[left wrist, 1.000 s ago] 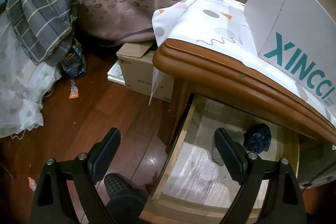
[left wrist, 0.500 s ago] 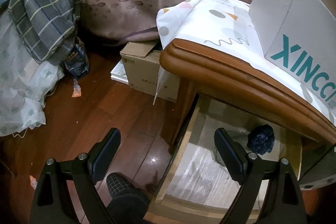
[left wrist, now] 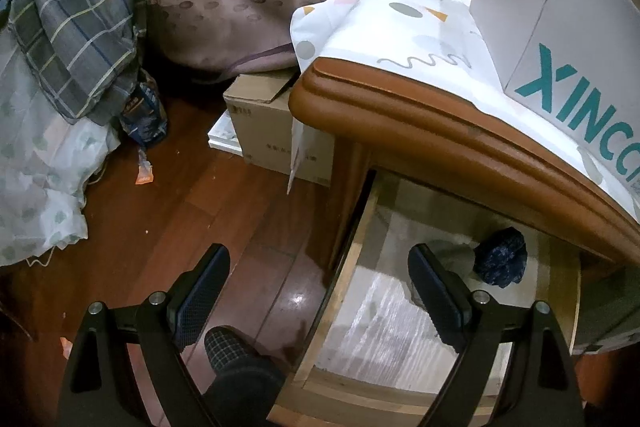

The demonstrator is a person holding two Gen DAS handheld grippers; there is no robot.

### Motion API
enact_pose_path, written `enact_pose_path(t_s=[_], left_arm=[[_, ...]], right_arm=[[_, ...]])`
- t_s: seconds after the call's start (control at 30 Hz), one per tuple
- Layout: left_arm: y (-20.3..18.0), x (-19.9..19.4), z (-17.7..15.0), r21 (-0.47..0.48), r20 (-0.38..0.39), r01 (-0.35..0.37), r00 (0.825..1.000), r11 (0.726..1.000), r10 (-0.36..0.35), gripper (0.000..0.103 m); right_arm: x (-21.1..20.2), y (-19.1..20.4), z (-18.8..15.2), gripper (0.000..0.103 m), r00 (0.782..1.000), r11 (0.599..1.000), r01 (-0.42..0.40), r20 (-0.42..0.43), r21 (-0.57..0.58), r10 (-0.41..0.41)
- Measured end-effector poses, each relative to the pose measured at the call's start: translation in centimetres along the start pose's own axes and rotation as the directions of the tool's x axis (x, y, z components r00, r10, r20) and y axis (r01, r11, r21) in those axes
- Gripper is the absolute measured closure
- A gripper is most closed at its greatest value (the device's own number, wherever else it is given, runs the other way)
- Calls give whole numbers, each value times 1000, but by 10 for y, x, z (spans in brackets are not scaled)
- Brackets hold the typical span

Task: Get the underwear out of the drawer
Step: 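Lower the red underwear into the box and open the right tool, then lower the right tool into the drawer and grasp the dark blue patterned underwear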

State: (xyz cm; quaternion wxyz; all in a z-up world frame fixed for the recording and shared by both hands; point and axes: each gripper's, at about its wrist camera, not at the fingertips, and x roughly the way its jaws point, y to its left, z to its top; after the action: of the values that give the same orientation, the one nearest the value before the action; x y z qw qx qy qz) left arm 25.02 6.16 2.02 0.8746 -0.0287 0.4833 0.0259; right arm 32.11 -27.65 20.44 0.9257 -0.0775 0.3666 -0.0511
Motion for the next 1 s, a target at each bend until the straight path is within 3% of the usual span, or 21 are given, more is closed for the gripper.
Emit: enact_pose_path(t_s=[0.27,0.47,0.53,0.57,0.6,0.63,0.8,0.83,1.0], left_arm=[[1,3,-2,0,-8,-6,1000,1000,6,14],[11,-1,0,-34,-1,-7,1000,999,7,14],[16,-2,0,-47,1,-2,1000,999,2,14],[18,-2,0,-55,0,-3,1000,998,3,14],[19,-2,1,-59,-1,-5,1000,998,5,14],[21,-2,1,-65,-2,-3,1000,998,3,14],[23,-1,1,-83,-14,6,1000,997,-7,14],[23,0,2,-83,-15,6,1000,997,-7,14],[19,3,4,-83,-30,13,999,996,-16,14]], right_arm=[[-69,24,-55,33,995,985,-51,71,-164,64],[-90,68,-140,33,991,915,-89,56,-394,120],[-85,83,-168,33,990,882,-99,41,-460,132],[-73,96,-192,34,985,859,-152,-6,-490,170],[-73,96,-192,34,985,859,-152,-6,-490,170],[-60,105,-205,34,977,848,-205,-54,-489,206],[-24,121,-219,42,954,820,-301,-144,-486,264],[0,128,-223,45,940,810,-339,-194,-479,280],[43,140,-234,57,936,783,-346,-240,-517,256]])
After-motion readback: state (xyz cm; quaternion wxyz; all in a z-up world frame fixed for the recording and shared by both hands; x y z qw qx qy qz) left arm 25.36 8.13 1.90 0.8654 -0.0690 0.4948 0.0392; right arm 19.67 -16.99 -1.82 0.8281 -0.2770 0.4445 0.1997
